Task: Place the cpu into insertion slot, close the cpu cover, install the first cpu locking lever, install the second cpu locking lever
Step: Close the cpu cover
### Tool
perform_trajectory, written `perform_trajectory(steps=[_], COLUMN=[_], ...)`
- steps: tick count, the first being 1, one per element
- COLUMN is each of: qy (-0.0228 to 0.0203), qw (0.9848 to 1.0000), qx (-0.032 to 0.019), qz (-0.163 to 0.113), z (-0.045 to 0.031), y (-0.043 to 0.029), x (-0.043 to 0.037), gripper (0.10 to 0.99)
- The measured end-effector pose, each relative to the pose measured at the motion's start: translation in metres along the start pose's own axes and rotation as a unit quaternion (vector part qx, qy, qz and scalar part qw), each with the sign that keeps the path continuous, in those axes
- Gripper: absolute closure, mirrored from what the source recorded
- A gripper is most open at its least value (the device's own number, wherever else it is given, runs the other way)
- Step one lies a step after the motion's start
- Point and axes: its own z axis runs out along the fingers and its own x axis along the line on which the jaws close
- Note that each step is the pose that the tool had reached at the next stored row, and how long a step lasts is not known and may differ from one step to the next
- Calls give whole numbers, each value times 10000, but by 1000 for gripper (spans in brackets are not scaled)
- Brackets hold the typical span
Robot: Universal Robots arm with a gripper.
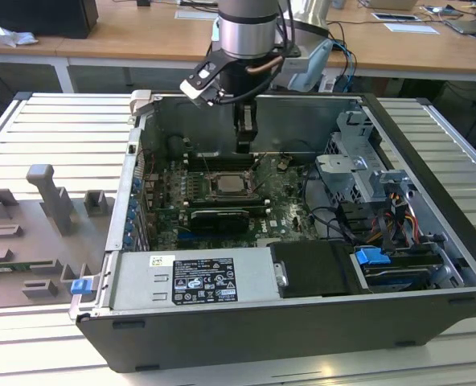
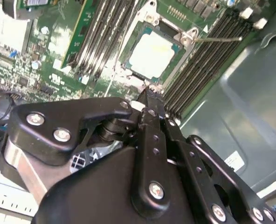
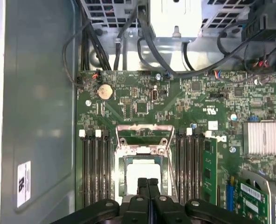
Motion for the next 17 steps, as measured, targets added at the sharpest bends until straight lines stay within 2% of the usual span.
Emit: perform_trajectory(steps=[2,6,9,13,17], qy=[0,2,6,6,6], qw=[10000,10000,9997,9997,9997], qx=[3,3,3,3,3], qz=[-7,-51,-234,-237,-236], z=[7,50,97,153,217], y=[100,362,455,616,650], x=[0,2,2,4,3], gripper=[980,980,980,980,980])
